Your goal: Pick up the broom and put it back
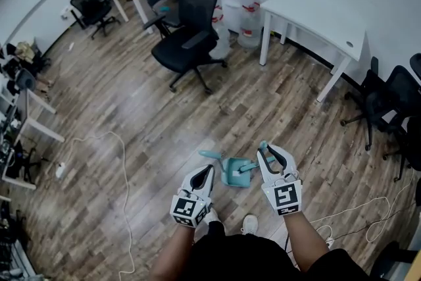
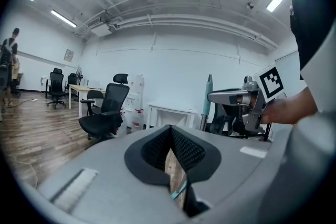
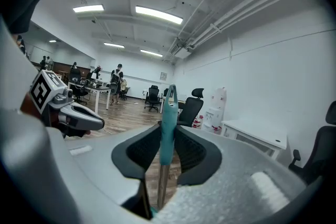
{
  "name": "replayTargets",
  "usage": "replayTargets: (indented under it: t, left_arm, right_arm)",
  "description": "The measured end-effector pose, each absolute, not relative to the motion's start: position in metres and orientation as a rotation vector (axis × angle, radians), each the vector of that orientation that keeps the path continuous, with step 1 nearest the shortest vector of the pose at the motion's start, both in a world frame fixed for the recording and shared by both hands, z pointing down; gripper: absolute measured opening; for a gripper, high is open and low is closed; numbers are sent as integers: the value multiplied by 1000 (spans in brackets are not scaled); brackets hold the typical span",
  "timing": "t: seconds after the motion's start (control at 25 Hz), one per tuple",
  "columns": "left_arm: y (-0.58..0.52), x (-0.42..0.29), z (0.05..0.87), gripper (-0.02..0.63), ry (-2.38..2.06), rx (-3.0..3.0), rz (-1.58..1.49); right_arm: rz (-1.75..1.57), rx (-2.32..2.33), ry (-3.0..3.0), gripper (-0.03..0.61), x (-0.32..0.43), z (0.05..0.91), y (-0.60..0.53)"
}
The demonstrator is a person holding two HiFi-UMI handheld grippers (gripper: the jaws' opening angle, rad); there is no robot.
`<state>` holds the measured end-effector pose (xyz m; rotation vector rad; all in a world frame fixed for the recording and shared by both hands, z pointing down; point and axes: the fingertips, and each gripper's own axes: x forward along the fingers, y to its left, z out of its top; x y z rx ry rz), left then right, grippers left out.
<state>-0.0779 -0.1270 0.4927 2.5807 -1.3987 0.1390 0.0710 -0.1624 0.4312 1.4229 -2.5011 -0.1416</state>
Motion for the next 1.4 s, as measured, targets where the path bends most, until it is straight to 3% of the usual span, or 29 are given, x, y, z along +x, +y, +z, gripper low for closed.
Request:
replayTargets:
  t: [1.4]
  left_arm:
    - [-78,-112,585,18,-1393,2373,341]
  right_arm:
    - [6,991,-2090,91,92,706,-133]
